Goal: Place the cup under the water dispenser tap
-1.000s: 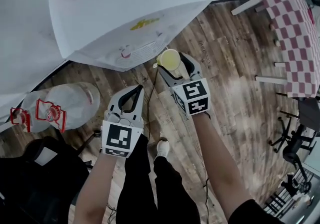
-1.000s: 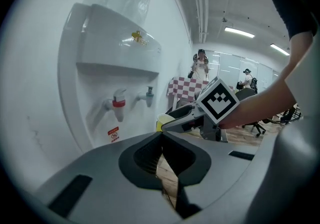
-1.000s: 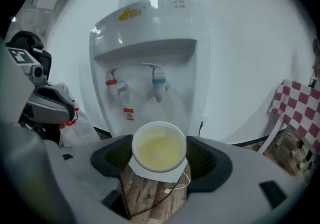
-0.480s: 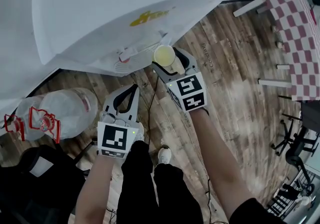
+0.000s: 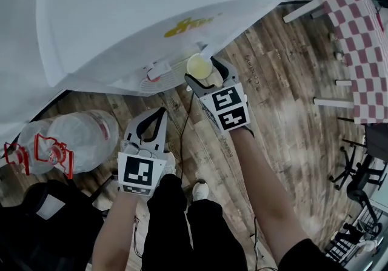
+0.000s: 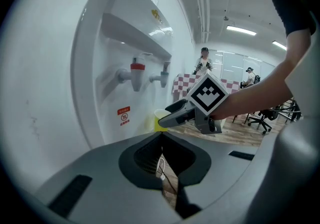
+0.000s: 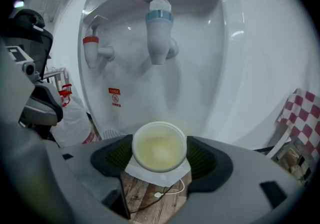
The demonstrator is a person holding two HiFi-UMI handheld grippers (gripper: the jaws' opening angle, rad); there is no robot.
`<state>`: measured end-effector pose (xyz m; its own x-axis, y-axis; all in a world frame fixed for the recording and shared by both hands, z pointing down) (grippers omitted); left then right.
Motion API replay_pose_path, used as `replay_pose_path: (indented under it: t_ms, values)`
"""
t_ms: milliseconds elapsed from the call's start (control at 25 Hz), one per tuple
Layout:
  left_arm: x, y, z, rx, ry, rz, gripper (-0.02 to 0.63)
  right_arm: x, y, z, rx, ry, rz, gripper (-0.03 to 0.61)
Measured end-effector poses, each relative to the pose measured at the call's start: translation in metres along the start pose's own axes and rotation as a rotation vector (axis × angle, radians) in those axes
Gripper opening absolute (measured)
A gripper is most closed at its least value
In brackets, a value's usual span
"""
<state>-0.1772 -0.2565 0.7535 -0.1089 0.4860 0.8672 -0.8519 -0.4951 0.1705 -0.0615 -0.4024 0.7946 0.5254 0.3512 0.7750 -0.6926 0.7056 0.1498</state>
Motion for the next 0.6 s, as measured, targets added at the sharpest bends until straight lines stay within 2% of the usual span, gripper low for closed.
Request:
replay_pose_path:
  t_ms: [600]
  values:
    - [0.006,0.010,-0.009,0.002,0.004,-0.003,0.015,-0.003,0.007,0.006,0.011,0.006,-0.025,0.350]
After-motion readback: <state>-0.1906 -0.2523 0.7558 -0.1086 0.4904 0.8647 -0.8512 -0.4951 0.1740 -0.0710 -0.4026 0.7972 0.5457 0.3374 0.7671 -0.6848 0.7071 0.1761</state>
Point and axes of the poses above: the fingertips, and each gripper's own axes: z forward along the fingers, y to its left, x out of its underside, the point moved 6 cm from there along -z, backward along the fingers, and after that the axes turned 9 degrees about x, right-handed, at the moved point
